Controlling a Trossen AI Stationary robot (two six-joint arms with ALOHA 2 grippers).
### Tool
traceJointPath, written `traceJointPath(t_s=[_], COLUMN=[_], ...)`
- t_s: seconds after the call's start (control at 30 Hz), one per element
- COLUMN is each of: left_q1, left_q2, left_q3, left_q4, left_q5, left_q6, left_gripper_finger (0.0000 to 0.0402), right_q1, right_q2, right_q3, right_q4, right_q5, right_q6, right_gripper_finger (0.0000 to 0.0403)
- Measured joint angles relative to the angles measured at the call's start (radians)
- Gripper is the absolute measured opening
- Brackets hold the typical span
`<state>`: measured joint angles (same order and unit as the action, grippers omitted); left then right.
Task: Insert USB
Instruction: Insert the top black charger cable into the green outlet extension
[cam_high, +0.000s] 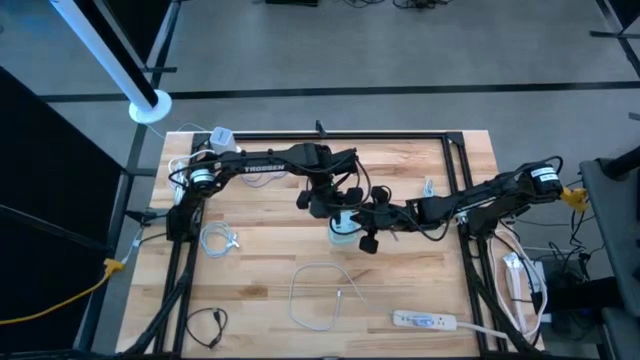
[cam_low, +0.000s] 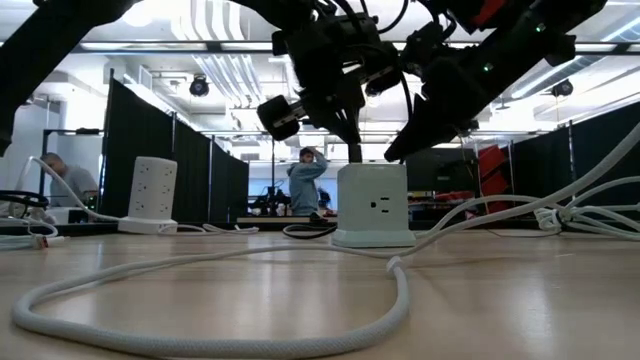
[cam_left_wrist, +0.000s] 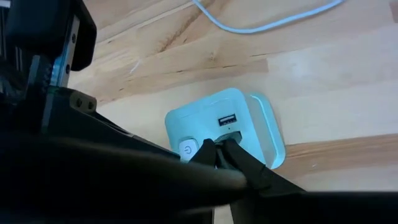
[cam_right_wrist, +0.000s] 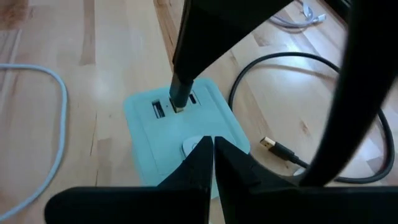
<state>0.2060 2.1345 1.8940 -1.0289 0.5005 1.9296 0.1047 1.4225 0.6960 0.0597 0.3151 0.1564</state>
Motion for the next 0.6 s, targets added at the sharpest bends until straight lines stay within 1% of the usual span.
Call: traceJointPath(t_s=[0.33,0.6], left_q1=[-0.001,-0.009], left_q2=[0.003,0.006], left_q3=[0.004,0.001], left_q4=[0.001,0.001], left_q5=[0.015,0.014], left_q6=[-0.052,-0.063], left_gripper_finger=[0.0008,0.0008], right_q1=[0.0,0.0], right_q2=[-0.006,-0.007], right_q3=[0.0,0.0], right_q4=[-0.003,-0.005], right_q5=[0.001,0.0], right_q6=[-0.001,-0.003], right_gripper_finger=[0.0,0.0])
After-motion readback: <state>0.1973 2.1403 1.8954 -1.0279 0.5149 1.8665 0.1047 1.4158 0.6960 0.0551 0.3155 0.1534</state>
